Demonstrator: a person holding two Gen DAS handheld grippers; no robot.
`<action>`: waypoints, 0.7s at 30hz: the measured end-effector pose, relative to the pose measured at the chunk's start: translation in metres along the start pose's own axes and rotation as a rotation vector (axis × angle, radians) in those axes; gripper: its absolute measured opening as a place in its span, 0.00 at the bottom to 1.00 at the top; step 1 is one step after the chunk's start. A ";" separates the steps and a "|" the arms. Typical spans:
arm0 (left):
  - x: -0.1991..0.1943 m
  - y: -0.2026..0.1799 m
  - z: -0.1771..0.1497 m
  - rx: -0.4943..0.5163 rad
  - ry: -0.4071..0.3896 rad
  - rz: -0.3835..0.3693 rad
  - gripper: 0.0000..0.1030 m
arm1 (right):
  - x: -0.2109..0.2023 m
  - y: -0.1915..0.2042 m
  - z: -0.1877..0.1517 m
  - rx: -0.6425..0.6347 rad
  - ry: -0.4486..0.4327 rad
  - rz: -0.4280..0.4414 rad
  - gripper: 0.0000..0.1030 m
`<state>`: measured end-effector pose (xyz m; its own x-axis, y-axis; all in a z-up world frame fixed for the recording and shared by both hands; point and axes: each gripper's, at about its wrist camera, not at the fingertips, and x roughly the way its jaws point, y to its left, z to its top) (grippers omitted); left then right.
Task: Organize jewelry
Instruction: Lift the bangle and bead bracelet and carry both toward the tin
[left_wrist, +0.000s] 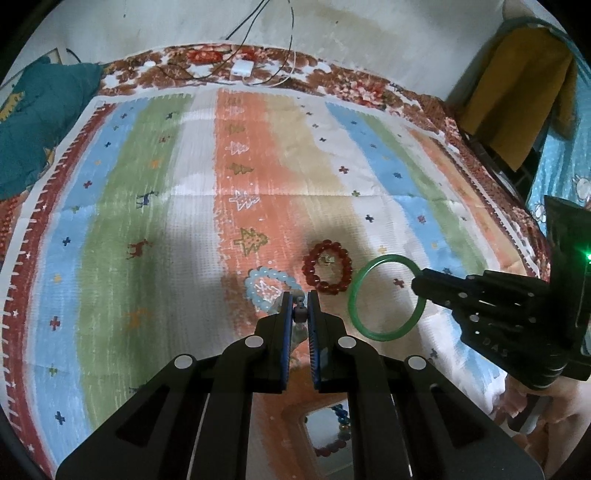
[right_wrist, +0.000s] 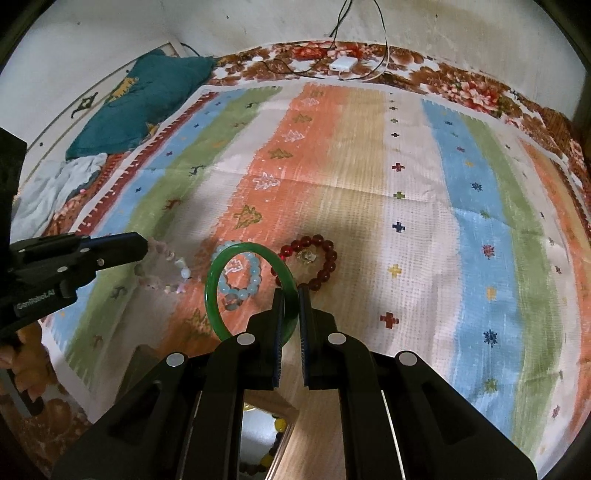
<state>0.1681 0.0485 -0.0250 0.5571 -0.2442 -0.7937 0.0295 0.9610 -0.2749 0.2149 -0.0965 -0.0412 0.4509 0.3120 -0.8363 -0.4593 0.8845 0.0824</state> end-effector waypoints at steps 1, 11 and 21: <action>-0.002 -0.001 -0.001 -0.001 -0.003 -0.008 0.07 | -0.002 0.000 -0.001 -0.002 -0.004 -0.001 0.08; -0.025 -0.019 -0.011 0.020 -0.042 -0.043 0.07 | -0.032 0.006 -0.017 -0.016 -0.042 0.026 0.08; -0.054 -0.032 -0.030 0.031 -0.082 -0.096 0.07 | -0.054 0.010 -0.037 -0.033 -0.062 0.039 0.08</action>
<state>0.1126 0.0272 0.0105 0.6162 -0.3246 -0.7176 0.1105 0.9377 -0.3293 0.1576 -0.1171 -0.0148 0.4780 0.3679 -0.7976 -0.5023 0.8594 0.0954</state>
